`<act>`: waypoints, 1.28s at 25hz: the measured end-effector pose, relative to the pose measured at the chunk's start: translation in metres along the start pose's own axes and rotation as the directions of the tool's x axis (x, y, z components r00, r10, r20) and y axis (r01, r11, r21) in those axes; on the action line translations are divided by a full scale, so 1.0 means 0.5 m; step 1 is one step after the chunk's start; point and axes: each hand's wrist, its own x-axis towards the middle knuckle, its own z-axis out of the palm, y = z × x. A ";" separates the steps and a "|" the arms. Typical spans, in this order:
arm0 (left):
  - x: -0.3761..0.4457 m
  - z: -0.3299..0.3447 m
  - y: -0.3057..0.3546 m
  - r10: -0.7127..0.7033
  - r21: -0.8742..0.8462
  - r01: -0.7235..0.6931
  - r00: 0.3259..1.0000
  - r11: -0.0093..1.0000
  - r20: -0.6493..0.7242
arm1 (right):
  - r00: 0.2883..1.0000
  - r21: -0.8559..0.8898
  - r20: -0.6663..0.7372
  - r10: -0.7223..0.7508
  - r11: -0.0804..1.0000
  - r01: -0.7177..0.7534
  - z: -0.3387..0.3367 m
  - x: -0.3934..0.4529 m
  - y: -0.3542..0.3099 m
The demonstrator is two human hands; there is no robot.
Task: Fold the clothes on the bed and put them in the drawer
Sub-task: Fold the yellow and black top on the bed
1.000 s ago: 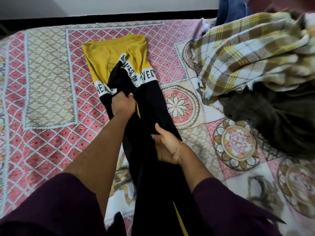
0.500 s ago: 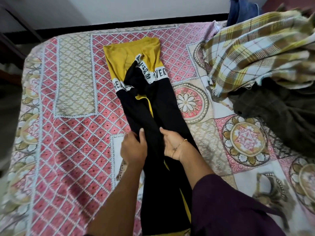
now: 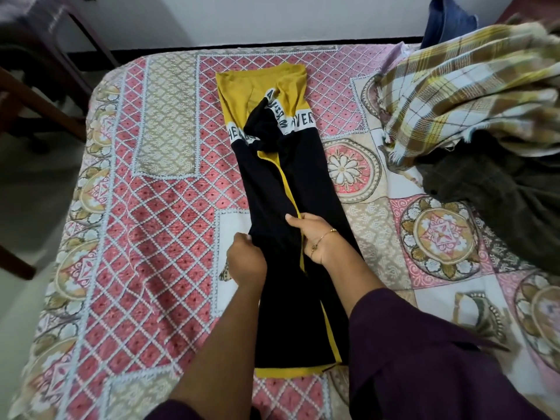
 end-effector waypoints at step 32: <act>-0.096 -0.020 -0.058 -0.002 0.021 0.000 0.993 1.000 0.121 | 0.982 -0.519 -0.144 -0.126 0.854 0.034 -0.002 -0.051 0.100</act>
